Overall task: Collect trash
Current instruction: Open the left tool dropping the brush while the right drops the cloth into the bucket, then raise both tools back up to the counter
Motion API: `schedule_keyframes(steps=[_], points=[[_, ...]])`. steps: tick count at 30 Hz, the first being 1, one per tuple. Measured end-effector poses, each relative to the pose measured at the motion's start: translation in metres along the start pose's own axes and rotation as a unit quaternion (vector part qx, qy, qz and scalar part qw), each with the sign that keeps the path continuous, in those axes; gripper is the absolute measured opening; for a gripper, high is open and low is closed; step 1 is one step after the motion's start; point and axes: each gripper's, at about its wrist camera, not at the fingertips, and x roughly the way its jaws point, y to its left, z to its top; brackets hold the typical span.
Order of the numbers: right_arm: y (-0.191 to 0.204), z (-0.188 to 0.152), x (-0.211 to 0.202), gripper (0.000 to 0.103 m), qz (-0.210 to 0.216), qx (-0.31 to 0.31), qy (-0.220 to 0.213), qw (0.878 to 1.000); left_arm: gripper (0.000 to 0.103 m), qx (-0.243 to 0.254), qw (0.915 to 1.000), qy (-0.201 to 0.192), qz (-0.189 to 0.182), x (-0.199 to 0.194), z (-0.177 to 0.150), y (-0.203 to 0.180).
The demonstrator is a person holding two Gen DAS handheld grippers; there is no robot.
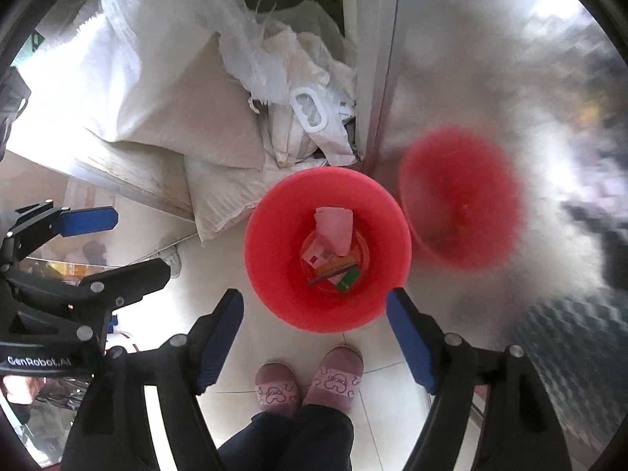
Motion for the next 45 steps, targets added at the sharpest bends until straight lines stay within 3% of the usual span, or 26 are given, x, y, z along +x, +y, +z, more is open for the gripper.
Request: schedule_keyframes(steps=[4, 9, 17, 21, 31, 37, 45], points=[[0.006, -0.003, -0.028, 0.074, -0.004, -0.002, -0.009, 1.000, 0.082, -0.006, 0.9999, -0.006, 0.007, -0.029, -0.005, -0.008], [0.018, -0.004, -0.076, 0.081, -0.028, -0.016, -0.026, 0.999, 0.082, -0.021, 0.9996, -0.016, 0.010, -0.081, -0.018, -0.016], [0.040, -0.009, -0.171, 0.087, -0.032, -0.037, -0.045, 0.998, 0.082, -0.048, 0.9963, -0.055, 0.045, -0.197, -0.039, -0.034], [0.051, -0.009, -0.226, 0.088, -0.038, -0.053, -0.068, 0.996, 0.082, -0.068, 0.9951, -0.063, 0.035, -0.253, -0.044, -0.036], [0.070, 0.003, -0.342, 0.089, -0.058, -0.068, -0.145, 0.985, 0.082, -0.061, 0.9866, -0.143, 0.049, -0.377, -0.038, -0.056], [0.065, 0.009, -0.388, 0.089, -0.082, -0.047, -0.199, 0.975, 0.082, -0.029, 0.9830, -0.176, 0.042, -0.410, -0.019, -0.069], [0.038, 0.025, -0.420, 0.089, -0.101, 0.006, -0.223, 0.969, 0.082, 0.022, 0.9793, -0.200, 0.027, -0.434, 0.022, -0.099]])
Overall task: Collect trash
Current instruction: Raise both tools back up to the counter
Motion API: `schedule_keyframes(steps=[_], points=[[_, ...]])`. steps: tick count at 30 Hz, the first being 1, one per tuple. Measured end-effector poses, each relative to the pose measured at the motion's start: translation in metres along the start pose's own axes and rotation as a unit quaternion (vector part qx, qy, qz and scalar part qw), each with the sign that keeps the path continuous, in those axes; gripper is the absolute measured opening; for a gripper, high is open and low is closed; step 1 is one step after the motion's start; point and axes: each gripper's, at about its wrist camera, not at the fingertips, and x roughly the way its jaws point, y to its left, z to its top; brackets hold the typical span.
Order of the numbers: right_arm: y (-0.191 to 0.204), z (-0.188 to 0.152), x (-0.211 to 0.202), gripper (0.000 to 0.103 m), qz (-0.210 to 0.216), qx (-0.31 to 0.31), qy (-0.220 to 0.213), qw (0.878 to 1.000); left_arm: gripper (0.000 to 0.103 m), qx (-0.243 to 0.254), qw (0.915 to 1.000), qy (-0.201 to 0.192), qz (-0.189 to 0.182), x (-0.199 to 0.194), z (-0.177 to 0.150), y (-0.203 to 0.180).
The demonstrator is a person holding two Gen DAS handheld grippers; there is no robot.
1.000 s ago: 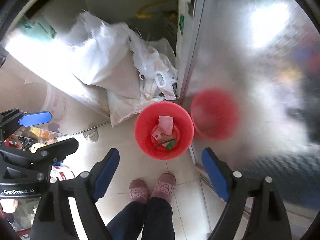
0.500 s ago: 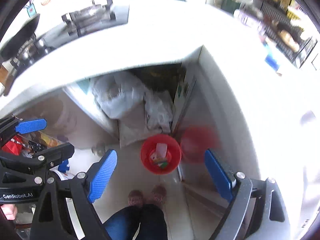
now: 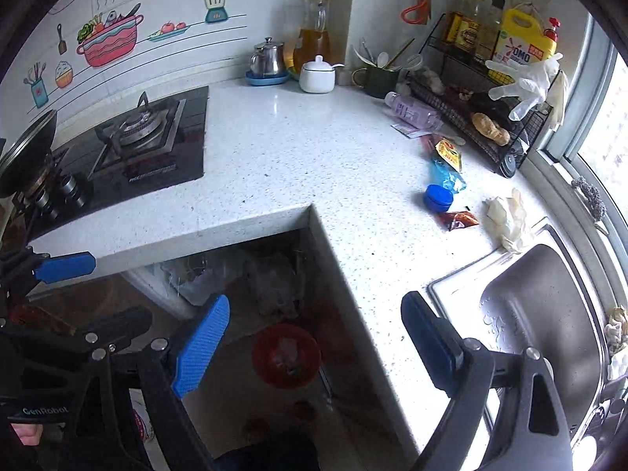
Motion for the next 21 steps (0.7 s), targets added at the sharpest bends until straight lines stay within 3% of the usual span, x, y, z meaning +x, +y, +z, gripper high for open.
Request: schedule_keyframes(steps=[7, 21], points=[[-0.043, 0.021, 0.003, 0.089, -0.018, 0.047, 0.000, 0.999, 0.082, 0.053, 0.9985, -0.007, -0.014, 0.017, 0.051, -0.030], [-0.147, 0.070, 0.038, 0.089, -0.060, 0.120, 0.012, 0.991, 0.082, 0.121, 0.9914, 0.008, -0.050, 0.091, 0.161, -0.112]])
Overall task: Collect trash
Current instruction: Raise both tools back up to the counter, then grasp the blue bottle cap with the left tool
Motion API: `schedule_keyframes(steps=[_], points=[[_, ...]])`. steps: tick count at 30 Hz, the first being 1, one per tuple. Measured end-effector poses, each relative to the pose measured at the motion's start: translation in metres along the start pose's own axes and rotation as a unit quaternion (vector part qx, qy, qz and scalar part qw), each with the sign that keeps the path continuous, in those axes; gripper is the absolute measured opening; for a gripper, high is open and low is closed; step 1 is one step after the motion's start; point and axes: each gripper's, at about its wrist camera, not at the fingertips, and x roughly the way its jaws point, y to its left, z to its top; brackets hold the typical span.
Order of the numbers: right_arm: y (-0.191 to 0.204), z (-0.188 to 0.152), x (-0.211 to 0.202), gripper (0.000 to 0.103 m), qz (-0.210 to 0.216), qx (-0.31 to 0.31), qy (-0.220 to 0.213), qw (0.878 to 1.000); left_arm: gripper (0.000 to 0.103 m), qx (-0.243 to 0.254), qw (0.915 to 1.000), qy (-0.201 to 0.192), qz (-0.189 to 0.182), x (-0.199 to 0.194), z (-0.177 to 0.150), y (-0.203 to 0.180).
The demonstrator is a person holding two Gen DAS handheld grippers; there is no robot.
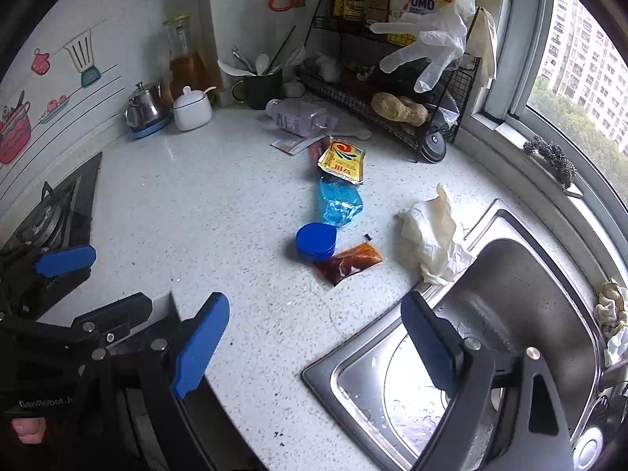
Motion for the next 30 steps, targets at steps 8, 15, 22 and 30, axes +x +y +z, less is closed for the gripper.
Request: schedule_keyframes(steps=[8, 15, 22, 30], points=[[-0.042, 0.021, 0.027, 0.089, -0.028, 0.021, 0.026, 0.999, 0.082, 0.016, 0.9986, 0.032, -0.039, 0.053, 0.047, -0.023], [-0.068, 0.029, 0.060, 0.089, -0.045, 0.033, 0.059, 0.997, 0.082, 0.026, 0.9948, 0.071, -0.067, 0.101, 0.067, -0.037], [-0.086, 0.029, 0.083, 0.089, -0.056, 0.046, 0.086, 0.994, 0.082, 0.035, 0.9907, 0.099, -0.086, 0.135, 0.078, -0.049], [-0.096, 0.027, 0.103, 0.089, -0.064, 0.061, 0.101, 0.991, 0.082, 0.046, 0.9877, 0.112, -0.098, 0.161, 0.083, -0.053]])
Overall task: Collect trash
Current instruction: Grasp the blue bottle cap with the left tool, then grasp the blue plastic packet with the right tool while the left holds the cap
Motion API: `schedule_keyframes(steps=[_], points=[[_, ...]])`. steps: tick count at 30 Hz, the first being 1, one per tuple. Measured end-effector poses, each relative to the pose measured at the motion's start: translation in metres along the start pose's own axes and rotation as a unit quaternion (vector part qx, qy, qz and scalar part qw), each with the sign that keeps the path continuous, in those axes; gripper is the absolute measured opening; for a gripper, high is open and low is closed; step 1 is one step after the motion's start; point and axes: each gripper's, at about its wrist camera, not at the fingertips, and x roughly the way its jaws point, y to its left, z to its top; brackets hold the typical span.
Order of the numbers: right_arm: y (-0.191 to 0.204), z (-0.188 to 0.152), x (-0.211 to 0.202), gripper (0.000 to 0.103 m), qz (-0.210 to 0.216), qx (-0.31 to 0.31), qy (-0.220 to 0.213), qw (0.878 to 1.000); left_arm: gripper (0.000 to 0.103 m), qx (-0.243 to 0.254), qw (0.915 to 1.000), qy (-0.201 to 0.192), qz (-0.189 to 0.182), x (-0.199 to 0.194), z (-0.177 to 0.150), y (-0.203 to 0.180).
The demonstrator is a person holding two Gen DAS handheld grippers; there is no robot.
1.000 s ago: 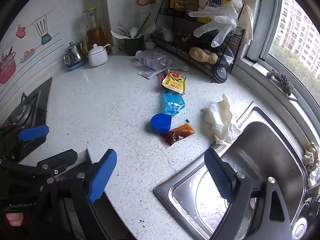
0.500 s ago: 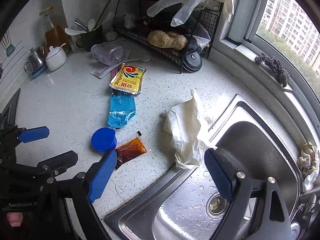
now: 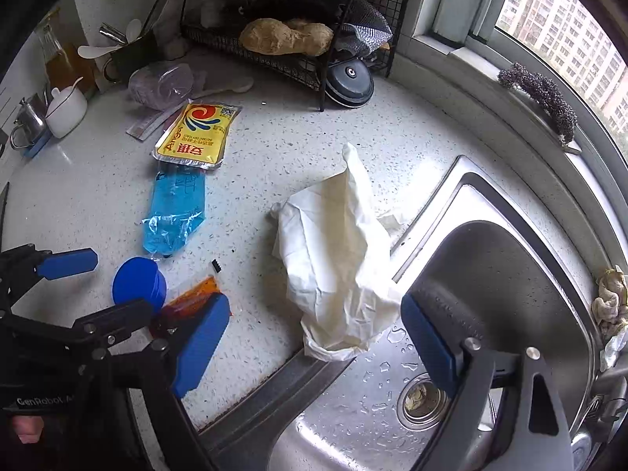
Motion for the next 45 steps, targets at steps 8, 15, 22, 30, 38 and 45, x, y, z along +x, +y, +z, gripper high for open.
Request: schedule_keyframes(steps=[8, 15, 22, 30, 38, 45], points=[[0.000, 0.002, 0.007, 0.089, 0.015, -0.001, 0.003, 1.000, 0.044, -0.023, 0.9996, -0.006, 0.012, 0.011, -0.004, 0.003], [0.005, 0.003, 0.003, 0.089, 0.022, 0.000, -0.002, 1.000, 0.044, -0.030, 0.9995, -0.011, 0.005, 0.004, -0.011, 0.006], [0.024, 0.011, -0.013, 0.089, 0.047, -0.014, -0.018, 0.999, 0.044, -0.040, 0.9974, -0.053, 0.028, -0.038, -0.013, 0.023], [0.061, 0.028, -0.028, 0.089, 0.088, -0.042, -0.047, 0.994, 0.044, -0.064, 0.9921, -0.082, 0.069, -0.072, -0.016, 0.053], [0.086, 0.045, -0.011, 0.089, 0.116, -0.076, -0.043, 0.989, 0.044, -0.098, 0.9855, -0.085, 0.110, -0.072, -0.017, 0.085], [0.099, 0.058, 0.026, 0.089, 0.131, -0.090, -0.016, 0.987, 0.044, -0.111, 0.9850, -0.071, 0.111, -0.043, -0.009, 0.102]])
